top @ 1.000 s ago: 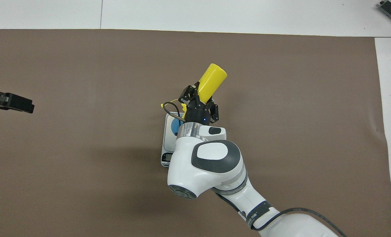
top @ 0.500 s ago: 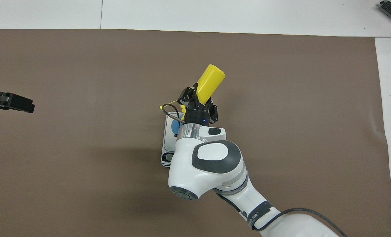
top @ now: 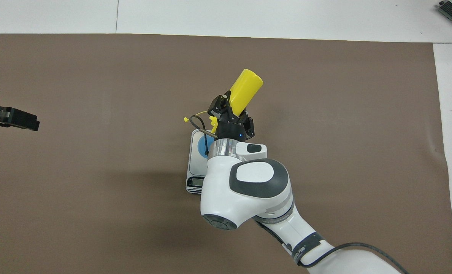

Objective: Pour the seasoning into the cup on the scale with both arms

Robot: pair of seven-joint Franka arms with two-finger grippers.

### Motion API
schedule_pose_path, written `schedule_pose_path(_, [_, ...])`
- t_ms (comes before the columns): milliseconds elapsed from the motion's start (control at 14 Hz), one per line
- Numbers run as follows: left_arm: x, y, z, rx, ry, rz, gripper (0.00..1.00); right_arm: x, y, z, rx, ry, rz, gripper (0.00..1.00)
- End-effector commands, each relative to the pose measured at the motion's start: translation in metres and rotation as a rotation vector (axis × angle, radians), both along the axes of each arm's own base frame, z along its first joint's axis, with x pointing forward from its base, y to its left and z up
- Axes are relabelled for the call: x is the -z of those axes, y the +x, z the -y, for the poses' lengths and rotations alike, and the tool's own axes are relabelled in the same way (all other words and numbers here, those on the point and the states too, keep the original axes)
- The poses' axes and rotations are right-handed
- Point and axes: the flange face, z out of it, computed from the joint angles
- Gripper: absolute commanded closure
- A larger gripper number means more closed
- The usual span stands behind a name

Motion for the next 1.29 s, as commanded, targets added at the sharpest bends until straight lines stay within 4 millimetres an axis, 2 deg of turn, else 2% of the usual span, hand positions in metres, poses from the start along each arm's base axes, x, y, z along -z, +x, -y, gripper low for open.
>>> schedule_pose_path(0, [-0.004, -0.008, -0.004, 0.008, 0.019, 0.004, 0.0, -0.014, 0.004, 0.016, 0.06, 0.092, -0.026, 1.0])
schedule_pose_path(786, [-0.003, -0.008, -0.004, 0.008, 0.019, 0.002, 0.0, -0.016, 0.04, 0.078, 0.2, 0.245, -0.386, 1.0])
schedule_pose_path(1000, [-0.003, -0.008, -0.004, 0.008, 0.019, 0.002, 0.0, -0.009, 0.047, 0.104, 0.211, 0.237, -0.537, 1.0])
schedule_pose_path(1214, [-0.003, -0.008, -0.004, 0.008, 0.019, 0.002, 0.0, -0.002, 0.054, 0.144, 0.177, 0.243, -0.699, 1.0])
